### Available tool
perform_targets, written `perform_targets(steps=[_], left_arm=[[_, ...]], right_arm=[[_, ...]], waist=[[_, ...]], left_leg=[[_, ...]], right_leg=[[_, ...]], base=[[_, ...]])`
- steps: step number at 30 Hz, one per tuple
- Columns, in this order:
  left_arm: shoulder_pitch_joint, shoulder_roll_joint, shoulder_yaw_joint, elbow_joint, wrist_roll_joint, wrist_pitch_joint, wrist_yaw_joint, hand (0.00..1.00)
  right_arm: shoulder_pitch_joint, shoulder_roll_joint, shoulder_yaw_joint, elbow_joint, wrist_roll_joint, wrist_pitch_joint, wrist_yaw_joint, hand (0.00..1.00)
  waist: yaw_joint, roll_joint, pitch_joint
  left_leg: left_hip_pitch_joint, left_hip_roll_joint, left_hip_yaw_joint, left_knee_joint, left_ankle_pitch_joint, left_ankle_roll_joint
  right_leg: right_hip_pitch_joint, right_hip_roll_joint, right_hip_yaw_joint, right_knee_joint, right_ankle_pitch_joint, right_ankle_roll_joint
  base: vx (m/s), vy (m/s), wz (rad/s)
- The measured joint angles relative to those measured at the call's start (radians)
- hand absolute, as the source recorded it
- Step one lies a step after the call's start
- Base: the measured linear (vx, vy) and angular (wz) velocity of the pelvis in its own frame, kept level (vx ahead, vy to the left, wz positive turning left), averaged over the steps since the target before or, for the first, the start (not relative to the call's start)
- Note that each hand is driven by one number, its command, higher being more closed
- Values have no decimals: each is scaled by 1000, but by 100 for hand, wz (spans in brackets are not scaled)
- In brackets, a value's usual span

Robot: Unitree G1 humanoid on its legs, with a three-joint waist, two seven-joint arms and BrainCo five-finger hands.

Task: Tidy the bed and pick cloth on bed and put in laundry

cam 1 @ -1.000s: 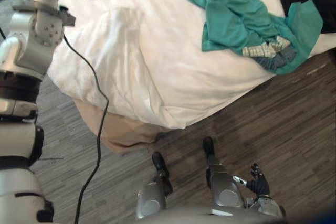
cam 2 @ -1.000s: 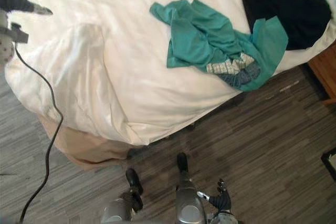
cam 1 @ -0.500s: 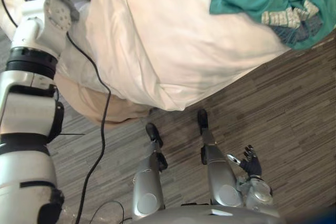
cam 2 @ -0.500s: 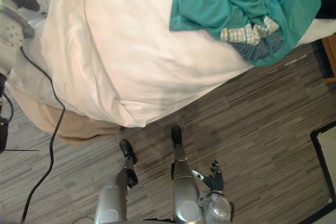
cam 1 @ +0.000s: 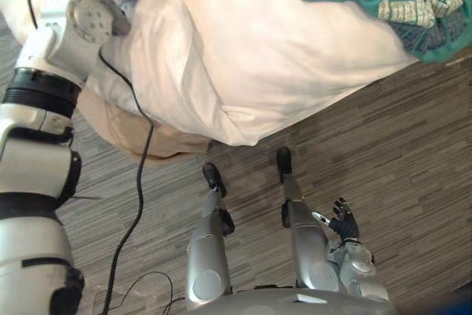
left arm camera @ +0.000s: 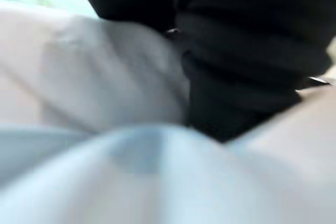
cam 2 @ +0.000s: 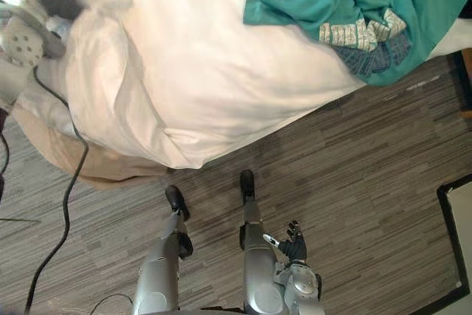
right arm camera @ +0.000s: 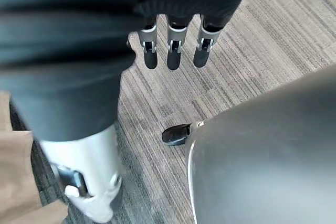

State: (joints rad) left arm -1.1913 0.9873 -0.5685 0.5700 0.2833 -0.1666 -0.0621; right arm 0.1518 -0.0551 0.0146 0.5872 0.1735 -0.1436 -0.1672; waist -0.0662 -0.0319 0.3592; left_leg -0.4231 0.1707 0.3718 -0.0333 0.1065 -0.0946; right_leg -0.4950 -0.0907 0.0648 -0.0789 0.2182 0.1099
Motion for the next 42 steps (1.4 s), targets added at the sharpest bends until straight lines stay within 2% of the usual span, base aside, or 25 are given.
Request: perform_targets(steps=[3,6,9,11,17,18,22,24,30,36,38,42], left_arm=[[93,77,-64,-120,-54,-28,-26,100],[193,129,-84,-199,-79,-45,-37,100],[346,170,-103,-289,-116,-67,-49,100],[501,194,-95,-347,-152,-84,-61,100],[900,207,73,-399,-157,-104,-86,100],[965,200,103,-400,-157,-104,-89,0],[1118,152,200,-400,-157,-108,-91,0],[1194,93,255,-400,-157,-114,-89,0],[1291,-65,377,-400,-134,-120,-41,0],[1416,-154,423,-374,-135,-111,-55,0],[1450,-198,446,-314,-111,-103,-64,0],[1495,-229,544,-202,-68,-84,-65,0]], right_arm=[[2,-5,6,27,-2,8,16,0],[8,-7,6,41,-5,10,32,0],[20,-18,6,68,-41,17,42,0],[47,-41,5,80,-46,18,51,0],[57,-80,-2,151,-98,21,73,0],[63,-84,-5,161,-110,23,78,0],[90,-93,-9,192,-137,36,92,0],[97,-93,-9,223,-158,40,99,0],[86,-93,-7,256,-159,42,107,0],[83,-93,-6,266,-178,50,116,0],[80,-93,-4,277,-190,51,122,0],[79,-94,-5,296,-198,51,125,0]], waist=[[6,-1,-31],[5,4,-48],[7,10,-96],[20,21,-141],[36,25,-193],[43,25,-199],[58,28,-228],[59,31,-265],[73,27,-301],[103,26,-333],[120,20,-345],[140,-1,-359]], left_leg=[[22,1,-1,-2,-2,-2],[56,1,-10,-2,-3,-4],[89,-1,-29,-7,-6,-7],[117,-4,-48,-21,-4,-9],[202,-19,-87,-51,-5,-11],[217,-24,-98,-55,-5,-11],[260,-36,-131,-63,-7,-8],[273,-43,-161,-63,-13,-6],[310,-58,-225,-64,-21,-6],[338,-71,-273,-65,-33,-9],[338,-73,-300,-65,-33,-9],[339,-79,-342,-68,-32,-9]], right_leg=[[32,-1,-6,-14,-9,-8],[72,-1,-26,-14,-25,-20],[119,-3,-54,-14,-50,-28],[152,-4,-75,-14,-65,-36],[252,-17,-118,-15,-98,-34],[272,-20,-128,-15,-105,-31],[331,-31,-169,-15,-127,-24],[362,-38,-197,-15,-143,-22],[439,-49,-271,-15,-178,-14],[495,-50,-320,-14,-207,-7],[509,-50,-348,-8,-219,-8],[538,-52,-395,-6,-235,-3]], base=[[-1,-28,6],[11,-40,8],[21,-43,20],[35,-34,23],[40,-7,23],[37,9,19],[41,1,27],[64,2,36],[44,-1,33],[57,-12,27],[31,-17,36],[8,-18,32]])
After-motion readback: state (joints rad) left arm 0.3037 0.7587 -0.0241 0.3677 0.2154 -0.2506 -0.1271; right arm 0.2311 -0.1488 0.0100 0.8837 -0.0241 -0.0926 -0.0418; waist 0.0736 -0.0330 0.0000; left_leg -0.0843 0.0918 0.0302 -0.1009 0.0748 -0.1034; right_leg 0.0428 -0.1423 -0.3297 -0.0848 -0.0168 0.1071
